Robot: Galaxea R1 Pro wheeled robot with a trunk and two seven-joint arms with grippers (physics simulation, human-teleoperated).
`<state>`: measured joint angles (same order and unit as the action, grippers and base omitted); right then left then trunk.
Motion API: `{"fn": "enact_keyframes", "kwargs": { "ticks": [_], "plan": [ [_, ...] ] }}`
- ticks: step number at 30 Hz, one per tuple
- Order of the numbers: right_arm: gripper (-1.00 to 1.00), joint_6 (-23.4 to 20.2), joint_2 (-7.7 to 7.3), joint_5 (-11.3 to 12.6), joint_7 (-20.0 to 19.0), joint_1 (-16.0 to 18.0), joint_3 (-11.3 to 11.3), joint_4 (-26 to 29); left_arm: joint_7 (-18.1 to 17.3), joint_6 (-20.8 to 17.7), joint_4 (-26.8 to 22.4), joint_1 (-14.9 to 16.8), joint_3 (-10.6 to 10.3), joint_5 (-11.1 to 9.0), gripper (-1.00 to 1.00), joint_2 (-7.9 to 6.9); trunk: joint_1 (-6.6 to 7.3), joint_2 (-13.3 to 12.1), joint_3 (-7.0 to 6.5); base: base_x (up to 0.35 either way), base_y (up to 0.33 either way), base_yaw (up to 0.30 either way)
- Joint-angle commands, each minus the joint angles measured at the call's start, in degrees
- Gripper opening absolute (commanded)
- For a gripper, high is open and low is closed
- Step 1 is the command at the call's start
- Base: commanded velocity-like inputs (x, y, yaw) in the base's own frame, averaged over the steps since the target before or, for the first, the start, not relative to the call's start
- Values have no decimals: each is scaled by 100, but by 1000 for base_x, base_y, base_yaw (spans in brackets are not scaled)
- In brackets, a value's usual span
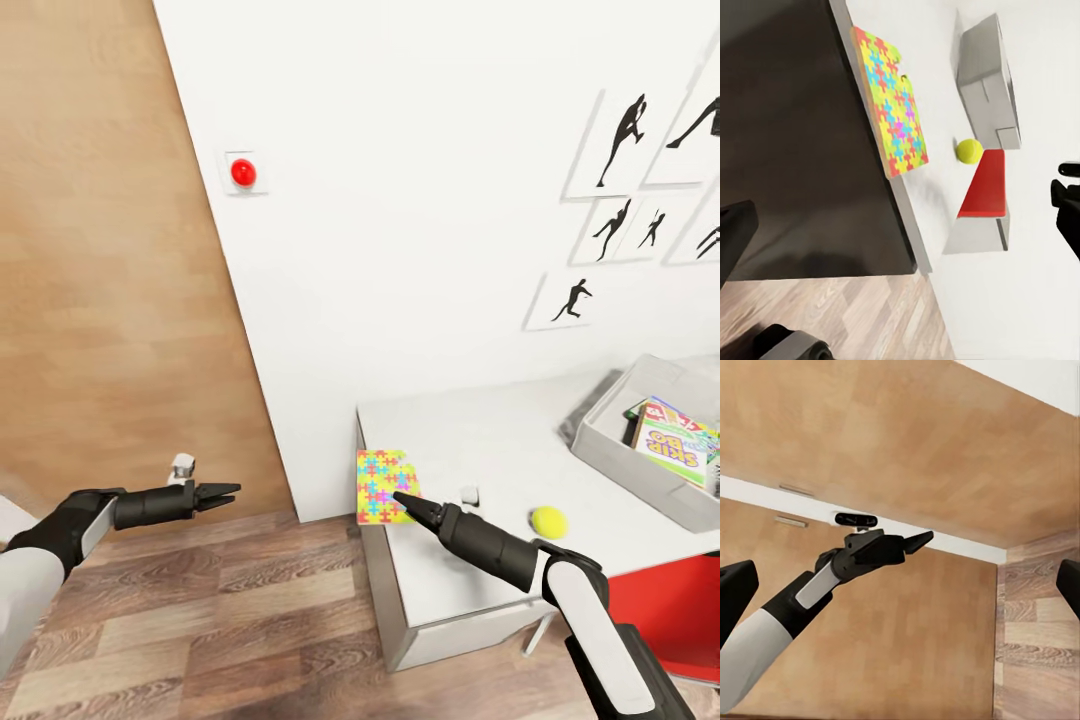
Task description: Put all the toys in the child's room - the three board games (two on the bed and one on the table), the two jigsaw puzzles on the table, and the tennis ball on the table - inside the toy box on the table in the child's room.
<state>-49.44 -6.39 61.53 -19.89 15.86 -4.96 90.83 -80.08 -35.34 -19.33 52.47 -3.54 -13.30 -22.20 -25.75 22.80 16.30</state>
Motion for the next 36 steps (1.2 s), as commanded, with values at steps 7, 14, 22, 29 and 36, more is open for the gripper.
{"fn": "enact_keyframes", "kwargs": {
  "ticks": [7,14,22,29,36],
  "plan": [
    [100,-16,5,-6,-24,4,-26,-3,-12,-69,0,6,-36,-40,100,58,-3,12,11,0,-104,0],
    [100,-17,10,-1,-28,4,-37,-3,-8,-62,0,1,-41,-38,100,133,-3,12,11,0,-162,0],
    [100,-13,23,0,-33,4,-198,-3,-19,-63,0,4,8,-40,100,216,-3,12,11,0,-29,0],
    [100,53,24,0,-33,4,-275,-3,-109,-218,2,5,86,-42,100,163,-3,12,11,0,-2,0],
    [100,256,19,-2,-252,4,-407,-3,-127,-569,0,3,148,-33,100,152,-3,12,11,0,-5,0]
  ]
}}
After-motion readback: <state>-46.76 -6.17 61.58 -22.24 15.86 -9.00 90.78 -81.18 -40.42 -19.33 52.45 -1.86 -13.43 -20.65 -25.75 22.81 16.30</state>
